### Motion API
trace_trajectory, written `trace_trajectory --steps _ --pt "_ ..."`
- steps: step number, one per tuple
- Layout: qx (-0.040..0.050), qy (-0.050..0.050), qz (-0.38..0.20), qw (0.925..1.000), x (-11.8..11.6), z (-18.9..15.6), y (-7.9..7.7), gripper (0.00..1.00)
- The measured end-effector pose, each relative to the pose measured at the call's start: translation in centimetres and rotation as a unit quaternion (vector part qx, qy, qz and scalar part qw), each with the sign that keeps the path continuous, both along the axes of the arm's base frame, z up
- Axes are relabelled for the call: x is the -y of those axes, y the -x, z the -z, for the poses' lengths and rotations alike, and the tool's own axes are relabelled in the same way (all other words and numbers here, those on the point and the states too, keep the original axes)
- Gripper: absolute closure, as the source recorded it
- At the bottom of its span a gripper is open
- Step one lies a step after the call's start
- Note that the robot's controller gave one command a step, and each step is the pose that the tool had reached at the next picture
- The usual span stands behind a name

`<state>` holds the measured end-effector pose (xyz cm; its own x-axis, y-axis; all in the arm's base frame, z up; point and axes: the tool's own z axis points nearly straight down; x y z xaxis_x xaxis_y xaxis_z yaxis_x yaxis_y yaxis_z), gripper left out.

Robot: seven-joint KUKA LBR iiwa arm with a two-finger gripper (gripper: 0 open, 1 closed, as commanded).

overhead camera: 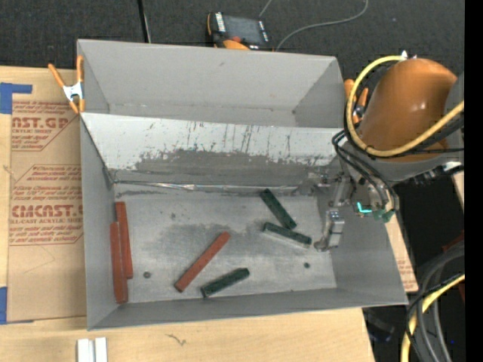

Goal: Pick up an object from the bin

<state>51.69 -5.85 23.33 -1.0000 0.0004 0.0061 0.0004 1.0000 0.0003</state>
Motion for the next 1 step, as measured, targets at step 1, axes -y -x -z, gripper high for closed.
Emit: trace_trajectory --steps 1 --pt "0.0006 -0.001 -0.094 0.9955 2.09 8.92 0.01 0.0"
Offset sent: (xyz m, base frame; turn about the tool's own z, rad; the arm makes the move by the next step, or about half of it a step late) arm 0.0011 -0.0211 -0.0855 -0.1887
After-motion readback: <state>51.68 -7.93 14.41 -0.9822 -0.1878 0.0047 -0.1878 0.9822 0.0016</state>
